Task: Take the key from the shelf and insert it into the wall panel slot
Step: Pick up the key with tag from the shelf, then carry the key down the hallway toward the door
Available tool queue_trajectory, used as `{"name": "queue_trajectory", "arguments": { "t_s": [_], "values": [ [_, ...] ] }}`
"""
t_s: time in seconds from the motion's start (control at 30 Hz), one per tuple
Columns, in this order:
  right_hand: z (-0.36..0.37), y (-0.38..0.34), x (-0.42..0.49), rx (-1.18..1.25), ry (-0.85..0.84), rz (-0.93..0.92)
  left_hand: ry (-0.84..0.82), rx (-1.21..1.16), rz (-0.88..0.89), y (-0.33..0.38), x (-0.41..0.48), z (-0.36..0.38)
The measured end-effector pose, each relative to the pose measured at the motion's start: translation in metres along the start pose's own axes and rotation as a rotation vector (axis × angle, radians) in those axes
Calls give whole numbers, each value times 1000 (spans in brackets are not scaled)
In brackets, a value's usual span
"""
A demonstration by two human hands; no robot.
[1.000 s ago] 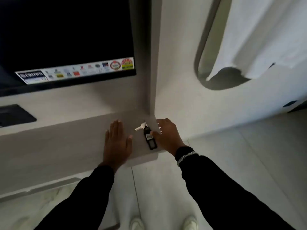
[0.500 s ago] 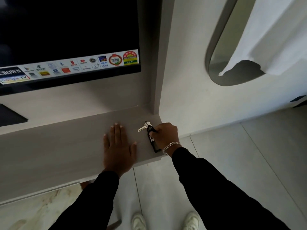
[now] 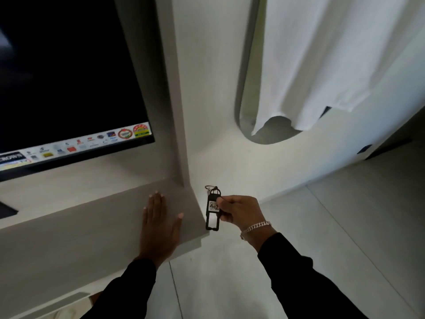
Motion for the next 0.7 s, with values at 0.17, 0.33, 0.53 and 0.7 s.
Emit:
{"name": "queue_trajectory", "arguments": {
  "t_s": [0.17,0.33,0.53,0.7],
  "values": [
    [-73,-36,-33,121,32,-69,55,17,244,77,9,-11],
    [-161,-81,-64,198,56,-126,153,-58,457,185,17,-24],
    [-266,-132,-92,262,94,-217,167,-139,627,324,26,-18],
    [-350,-164,-102,274,189,-254,148,-161,763,426,39,-1]
  ]
}}
Point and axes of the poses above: each hand's wrist, its own x-axis towards the middle knuckle, its own z-axis out of the palm, y = z × x, the point moved 5 cm from there along x, towards the middle knuckle, and after that the axes turned 12 degrees about x, right-handed, at the moved point
